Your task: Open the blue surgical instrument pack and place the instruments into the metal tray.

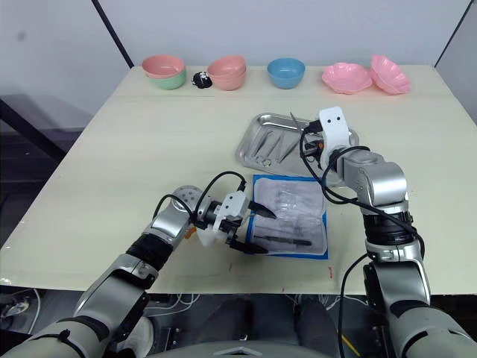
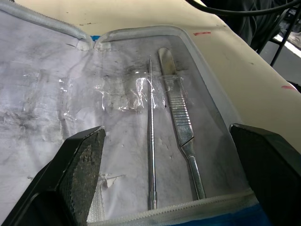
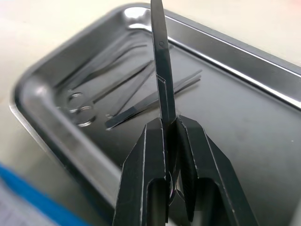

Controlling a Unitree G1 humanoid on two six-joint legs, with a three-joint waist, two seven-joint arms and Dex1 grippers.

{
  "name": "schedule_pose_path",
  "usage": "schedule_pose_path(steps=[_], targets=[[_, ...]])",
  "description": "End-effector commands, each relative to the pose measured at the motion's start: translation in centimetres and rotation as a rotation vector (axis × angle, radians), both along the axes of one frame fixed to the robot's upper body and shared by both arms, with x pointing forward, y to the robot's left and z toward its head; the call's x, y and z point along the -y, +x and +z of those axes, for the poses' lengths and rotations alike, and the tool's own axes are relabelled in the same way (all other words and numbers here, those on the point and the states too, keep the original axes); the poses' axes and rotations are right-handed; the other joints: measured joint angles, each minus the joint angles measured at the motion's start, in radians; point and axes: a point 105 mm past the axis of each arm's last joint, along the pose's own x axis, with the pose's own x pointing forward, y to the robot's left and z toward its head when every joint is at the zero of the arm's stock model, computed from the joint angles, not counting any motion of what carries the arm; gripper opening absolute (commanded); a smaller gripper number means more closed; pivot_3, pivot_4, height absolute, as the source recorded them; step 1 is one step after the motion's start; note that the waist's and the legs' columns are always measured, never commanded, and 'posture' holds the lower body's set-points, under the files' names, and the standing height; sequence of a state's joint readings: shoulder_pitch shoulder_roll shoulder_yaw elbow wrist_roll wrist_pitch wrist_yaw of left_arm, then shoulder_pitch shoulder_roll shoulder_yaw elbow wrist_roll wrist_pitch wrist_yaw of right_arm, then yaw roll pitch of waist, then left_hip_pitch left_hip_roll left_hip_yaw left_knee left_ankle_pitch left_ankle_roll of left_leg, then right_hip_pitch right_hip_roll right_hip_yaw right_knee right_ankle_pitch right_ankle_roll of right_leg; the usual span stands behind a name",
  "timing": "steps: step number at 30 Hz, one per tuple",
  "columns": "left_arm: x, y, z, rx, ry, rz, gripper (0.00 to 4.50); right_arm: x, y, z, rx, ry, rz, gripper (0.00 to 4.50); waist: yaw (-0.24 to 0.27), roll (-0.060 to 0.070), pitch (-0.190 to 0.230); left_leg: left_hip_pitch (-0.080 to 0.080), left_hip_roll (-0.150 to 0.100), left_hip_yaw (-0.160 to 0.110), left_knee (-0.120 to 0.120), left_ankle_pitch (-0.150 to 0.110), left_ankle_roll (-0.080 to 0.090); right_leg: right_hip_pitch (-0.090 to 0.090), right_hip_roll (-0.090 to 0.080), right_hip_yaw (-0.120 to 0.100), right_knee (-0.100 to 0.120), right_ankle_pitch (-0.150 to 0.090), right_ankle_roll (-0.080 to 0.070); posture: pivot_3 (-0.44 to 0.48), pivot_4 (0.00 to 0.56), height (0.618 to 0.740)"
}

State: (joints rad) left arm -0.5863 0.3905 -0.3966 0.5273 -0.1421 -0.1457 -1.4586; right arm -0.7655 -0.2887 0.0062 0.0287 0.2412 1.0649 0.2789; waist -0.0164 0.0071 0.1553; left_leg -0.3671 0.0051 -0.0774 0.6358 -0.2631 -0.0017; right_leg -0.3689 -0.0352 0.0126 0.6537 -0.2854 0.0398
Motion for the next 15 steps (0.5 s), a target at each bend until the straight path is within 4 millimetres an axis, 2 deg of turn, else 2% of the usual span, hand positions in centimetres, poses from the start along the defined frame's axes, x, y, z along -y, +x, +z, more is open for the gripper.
schedule_pose_path(steps=[1, 8, 15], targets=[[-3.7, -0.8, -5.6, -0.170, 0.205, 0.152, 4.50, -0.1, 1.3, 0.1, 0.001, -0.014, -0.057, 0.15, -0.001, 0.000, 0.000, 0.000, 0.000, 0.000, 0.000, 0.000, 0.000, 0.000, 0.000, 0.000, 0.000, 0.000, 0.000, 0.000, 0.150, 0.740], [-3.9, -0.8, -5.6, -0.170, 0.209, 0.154, 4.50, 0.2, 2.4, -2.3, -0.074, -0.010, -0.149, 0.15, -0.002, 0.000, 0.000, 0.000, 0.000, 0.001, 0.000, 0.001, 0.002, -0.002, 0.000, 0.001, 0.003, 0.000, -0.001, 0.000, 0.150, 0.740], [-3.9, -0.8, -5.5, -0.169, 0.209, 0.155, 4.50, 0.4, 3.1, -3.4, -0.107, 0.027, -0.215, 0.15, -0.008, 0.000, 0.000, 0.000, 0.000, 0.002, 0.000, 0.002, 0.004, -0.003, 0.001, 0.002, 0.005, 0.001, -0.001, 0.000, 0.150, 0.740]])
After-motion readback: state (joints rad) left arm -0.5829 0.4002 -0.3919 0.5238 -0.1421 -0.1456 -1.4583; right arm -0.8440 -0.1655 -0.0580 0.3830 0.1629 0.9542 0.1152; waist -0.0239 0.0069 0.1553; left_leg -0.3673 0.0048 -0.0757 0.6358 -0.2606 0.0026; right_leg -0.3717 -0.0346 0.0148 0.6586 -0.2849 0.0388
